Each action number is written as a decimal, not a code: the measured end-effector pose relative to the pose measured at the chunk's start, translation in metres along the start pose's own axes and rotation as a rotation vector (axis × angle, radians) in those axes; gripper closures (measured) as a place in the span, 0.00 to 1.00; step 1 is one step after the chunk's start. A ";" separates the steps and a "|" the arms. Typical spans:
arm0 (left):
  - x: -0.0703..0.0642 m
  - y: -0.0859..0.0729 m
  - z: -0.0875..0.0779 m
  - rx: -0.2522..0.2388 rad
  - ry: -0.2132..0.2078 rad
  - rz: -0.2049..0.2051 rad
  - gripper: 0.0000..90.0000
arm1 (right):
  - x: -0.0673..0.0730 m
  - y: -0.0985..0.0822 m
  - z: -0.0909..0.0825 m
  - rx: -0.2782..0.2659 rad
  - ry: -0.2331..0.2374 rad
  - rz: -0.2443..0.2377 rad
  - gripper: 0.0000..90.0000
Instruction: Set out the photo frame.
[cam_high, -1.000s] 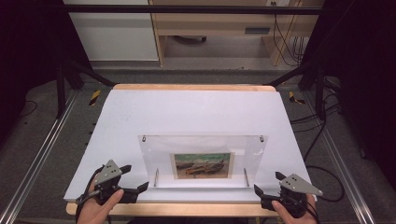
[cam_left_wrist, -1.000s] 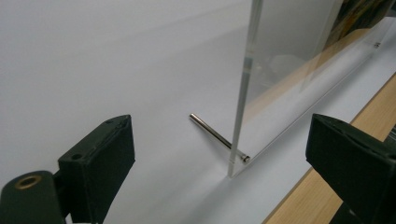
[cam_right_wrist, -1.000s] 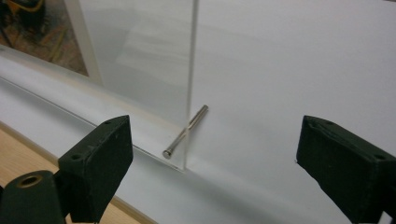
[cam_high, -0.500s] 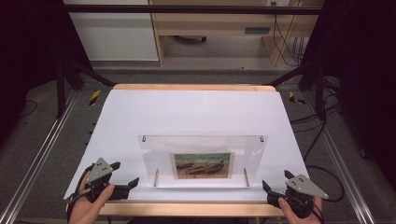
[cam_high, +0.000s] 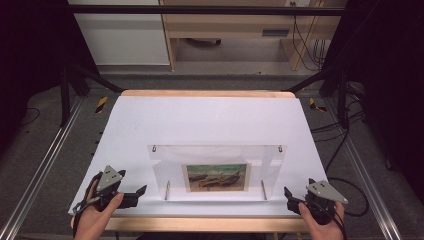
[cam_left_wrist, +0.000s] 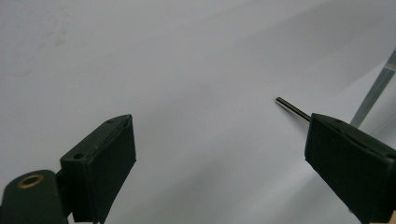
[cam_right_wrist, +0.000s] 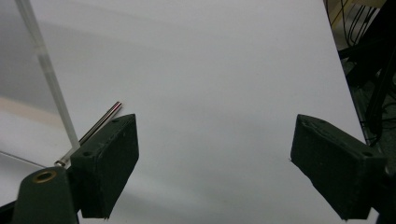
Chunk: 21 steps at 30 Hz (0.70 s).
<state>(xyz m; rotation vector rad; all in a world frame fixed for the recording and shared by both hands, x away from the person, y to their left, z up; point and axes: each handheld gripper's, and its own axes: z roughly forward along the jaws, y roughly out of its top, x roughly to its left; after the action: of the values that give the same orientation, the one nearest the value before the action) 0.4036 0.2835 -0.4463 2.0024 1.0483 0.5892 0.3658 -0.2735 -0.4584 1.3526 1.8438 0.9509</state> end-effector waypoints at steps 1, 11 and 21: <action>0.001 0.001 0.002 0.000 0.001 0.000 0.09 | 0.000 0.001 0.002 0.006 0.001 0.001 0.17; 0.013 0.009 0.023 0.030 0.005 -0.016 0.10 | -0.005 0.017 0.024 0.039 0.009 -0.007 0.18; 0.025 0.027 0.039 0.002 0.025 -0.031 0.11 | -0.007 0.027 0.049 0.071 0.019 -0.024 0.18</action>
<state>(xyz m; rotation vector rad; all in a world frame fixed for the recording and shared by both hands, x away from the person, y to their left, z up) 0.4568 0.2787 -0.4459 1.9817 1.0938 0.5987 0.4217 -0.2659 -0.4606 1.3641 1.9204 0.8970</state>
